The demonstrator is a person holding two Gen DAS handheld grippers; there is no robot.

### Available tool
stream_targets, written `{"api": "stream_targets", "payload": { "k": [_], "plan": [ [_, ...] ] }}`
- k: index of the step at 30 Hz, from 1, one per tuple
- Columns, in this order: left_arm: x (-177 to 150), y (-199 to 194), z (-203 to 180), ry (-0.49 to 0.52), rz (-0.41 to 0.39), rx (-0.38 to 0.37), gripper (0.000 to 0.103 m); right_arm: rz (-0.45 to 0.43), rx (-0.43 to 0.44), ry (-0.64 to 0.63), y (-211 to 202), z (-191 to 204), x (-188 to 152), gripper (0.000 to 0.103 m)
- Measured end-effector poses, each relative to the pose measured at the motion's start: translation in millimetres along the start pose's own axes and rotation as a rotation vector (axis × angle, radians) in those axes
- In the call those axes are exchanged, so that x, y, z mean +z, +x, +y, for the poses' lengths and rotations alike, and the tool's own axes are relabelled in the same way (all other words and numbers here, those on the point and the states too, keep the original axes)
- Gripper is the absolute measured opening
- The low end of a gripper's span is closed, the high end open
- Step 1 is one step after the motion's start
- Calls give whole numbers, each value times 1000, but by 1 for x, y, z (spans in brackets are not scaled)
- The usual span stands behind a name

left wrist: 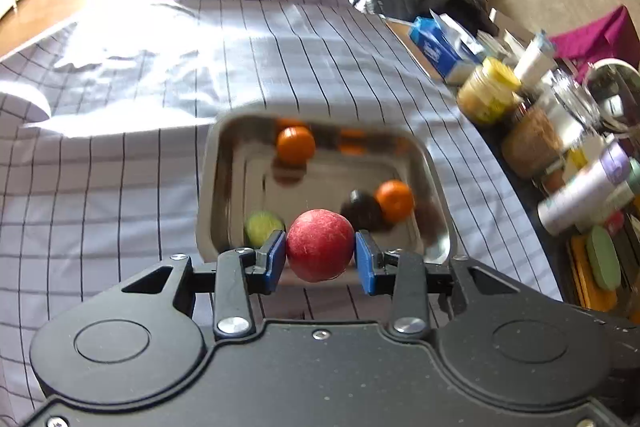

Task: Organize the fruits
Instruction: 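Carry the red apple and tomato over the steel tray with both tools, then open both tools to drop the apple and tomato into the tray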

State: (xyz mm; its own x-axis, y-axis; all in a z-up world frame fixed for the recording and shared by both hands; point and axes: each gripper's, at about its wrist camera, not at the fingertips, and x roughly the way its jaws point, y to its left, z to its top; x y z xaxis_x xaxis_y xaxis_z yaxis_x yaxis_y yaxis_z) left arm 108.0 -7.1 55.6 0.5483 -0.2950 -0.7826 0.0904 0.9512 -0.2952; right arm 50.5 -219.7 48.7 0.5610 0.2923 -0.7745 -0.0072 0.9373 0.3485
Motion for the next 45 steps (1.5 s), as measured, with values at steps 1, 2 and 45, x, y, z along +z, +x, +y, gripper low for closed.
{"api": "stream_targets", "payload": {
  "k": [1,2,45],
  "plan": [
    [5,2,0,-2,-5,2,46,-8,-4,-1,1,2,8,34],
    [10,4,0,-11,-9,1,46,-14,-10,3,4,3,16,34],
    [32,67,1,3,53,149,49,-34,-210,-7,91,33,99,36]
  ]
}}
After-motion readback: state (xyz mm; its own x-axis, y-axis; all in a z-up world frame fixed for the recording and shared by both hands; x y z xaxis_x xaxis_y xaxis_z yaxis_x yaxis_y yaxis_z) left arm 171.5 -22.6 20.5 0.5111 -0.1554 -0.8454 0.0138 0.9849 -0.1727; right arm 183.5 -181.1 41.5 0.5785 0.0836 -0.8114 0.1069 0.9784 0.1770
